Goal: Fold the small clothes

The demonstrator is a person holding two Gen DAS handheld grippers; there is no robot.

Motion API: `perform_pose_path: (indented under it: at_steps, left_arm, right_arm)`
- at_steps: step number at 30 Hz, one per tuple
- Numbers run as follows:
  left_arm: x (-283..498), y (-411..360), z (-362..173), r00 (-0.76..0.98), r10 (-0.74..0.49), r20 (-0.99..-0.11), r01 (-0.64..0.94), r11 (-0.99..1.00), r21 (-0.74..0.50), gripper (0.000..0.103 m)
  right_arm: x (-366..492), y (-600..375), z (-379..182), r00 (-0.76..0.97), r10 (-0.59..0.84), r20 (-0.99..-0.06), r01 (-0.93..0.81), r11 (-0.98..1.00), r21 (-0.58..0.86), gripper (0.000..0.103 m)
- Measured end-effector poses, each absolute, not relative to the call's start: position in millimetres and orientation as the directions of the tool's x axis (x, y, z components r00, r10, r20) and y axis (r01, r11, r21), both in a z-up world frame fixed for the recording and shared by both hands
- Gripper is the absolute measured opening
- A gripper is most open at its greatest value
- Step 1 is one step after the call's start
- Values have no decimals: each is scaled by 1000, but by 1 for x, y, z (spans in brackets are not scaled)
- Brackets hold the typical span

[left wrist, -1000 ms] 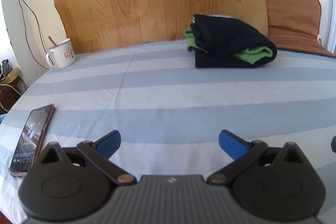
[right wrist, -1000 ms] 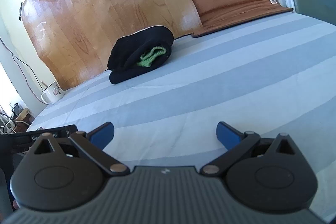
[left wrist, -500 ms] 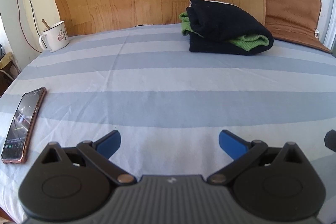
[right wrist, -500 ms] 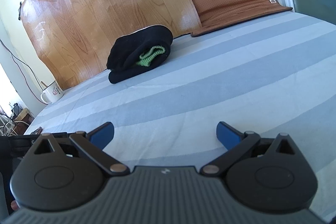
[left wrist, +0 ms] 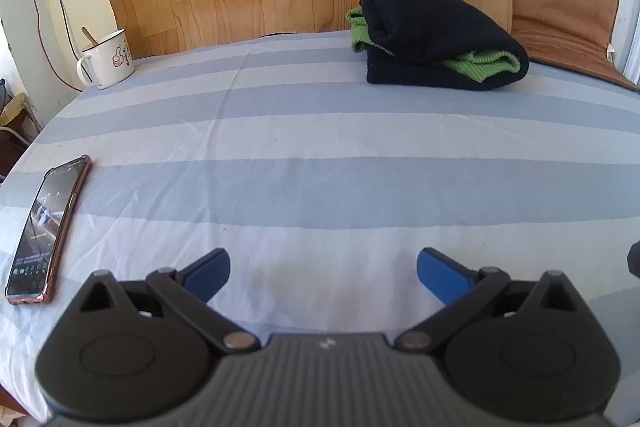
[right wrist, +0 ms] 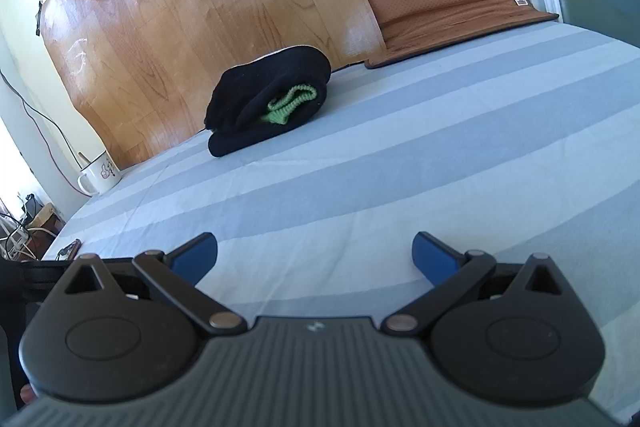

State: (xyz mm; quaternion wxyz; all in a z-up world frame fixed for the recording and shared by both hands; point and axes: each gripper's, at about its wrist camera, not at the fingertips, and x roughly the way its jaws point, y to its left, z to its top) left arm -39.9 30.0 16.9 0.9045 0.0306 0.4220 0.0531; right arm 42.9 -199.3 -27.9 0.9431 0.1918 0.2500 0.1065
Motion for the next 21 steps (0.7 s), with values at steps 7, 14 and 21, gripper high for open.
perform_pose_path:
  at_steps: [7, 14, 21]
  left_arm:
    - [-40, 29, 16, 630, 131, -766, -68, 991, 113, 103]
    - [-40, 30, 15, 624, 135, -770, -70, 991, 117, 103]
    - [-41, 30, 15, 621, 137, -772, -66, 990, 123, 103]
  right_arm:
    - [43, -199, -28, 852, 298, -431, -105, 904, 415, 103]
    - [44, -199, -28, 852, 297, -432, -104, 904, 415, 103]
    - [42, -198, -28, 851, 298, -432, -105, 903, 416, 103]
